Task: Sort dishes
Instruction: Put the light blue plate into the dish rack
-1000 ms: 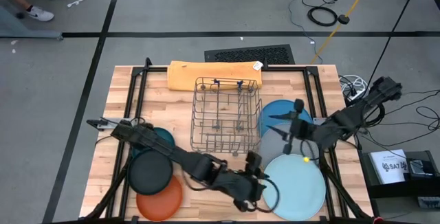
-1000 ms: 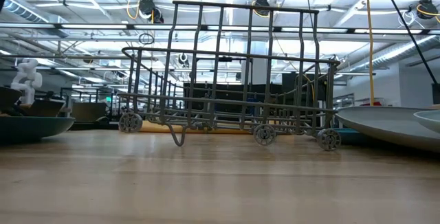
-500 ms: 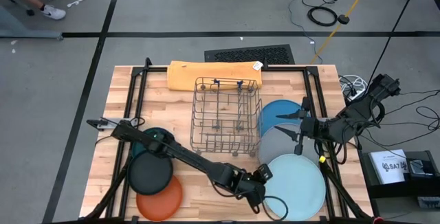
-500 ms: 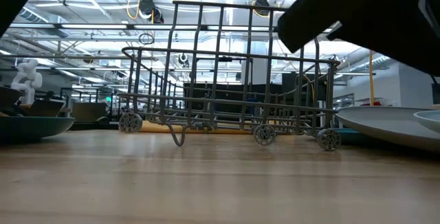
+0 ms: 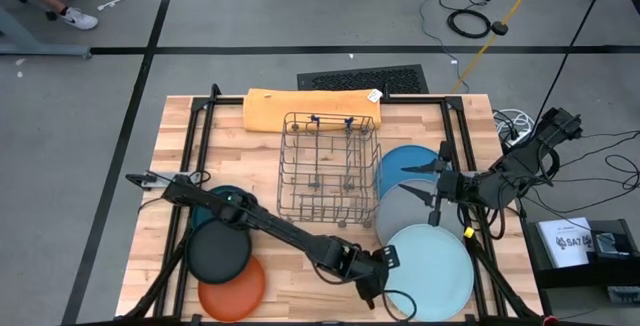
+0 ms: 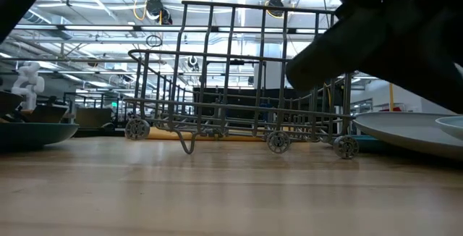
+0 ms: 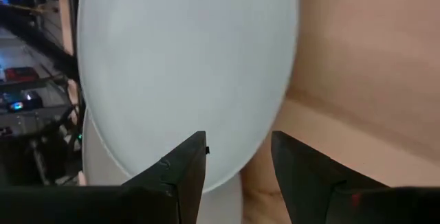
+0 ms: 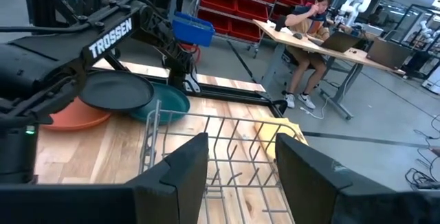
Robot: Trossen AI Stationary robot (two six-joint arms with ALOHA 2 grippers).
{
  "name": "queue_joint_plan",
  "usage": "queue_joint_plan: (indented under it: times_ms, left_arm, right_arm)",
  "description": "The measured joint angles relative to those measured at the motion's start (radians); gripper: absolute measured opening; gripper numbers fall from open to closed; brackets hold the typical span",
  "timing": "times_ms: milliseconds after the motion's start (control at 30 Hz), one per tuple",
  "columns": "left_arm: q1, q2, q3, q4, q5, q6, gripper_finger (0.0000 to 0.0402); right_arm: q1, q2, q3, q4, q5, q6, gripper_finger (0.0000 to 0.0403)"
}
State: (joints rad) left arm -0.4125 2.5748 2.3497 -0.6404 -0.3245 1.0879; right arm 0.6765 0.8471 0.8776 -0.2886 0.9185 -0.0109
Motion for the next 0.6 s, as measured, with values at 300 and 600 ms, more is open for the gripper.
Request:
queue_joint_plan:
  times_ms: [300,600]
  left_arm:
    - [0.029,-0.007,0.0,-0.079,-0.077,-0.08,0.0166]
    - [0.032,0.016,0.001,0.0,-0.051,0.055,0.0166]
  right_arm:
    - [0.0,-0.002,0.0,0.011,-0.002,-0.03,0.0164]
    - [0.0,-0.003,0.0,0.031,-0.003,-0.032,0.0164]
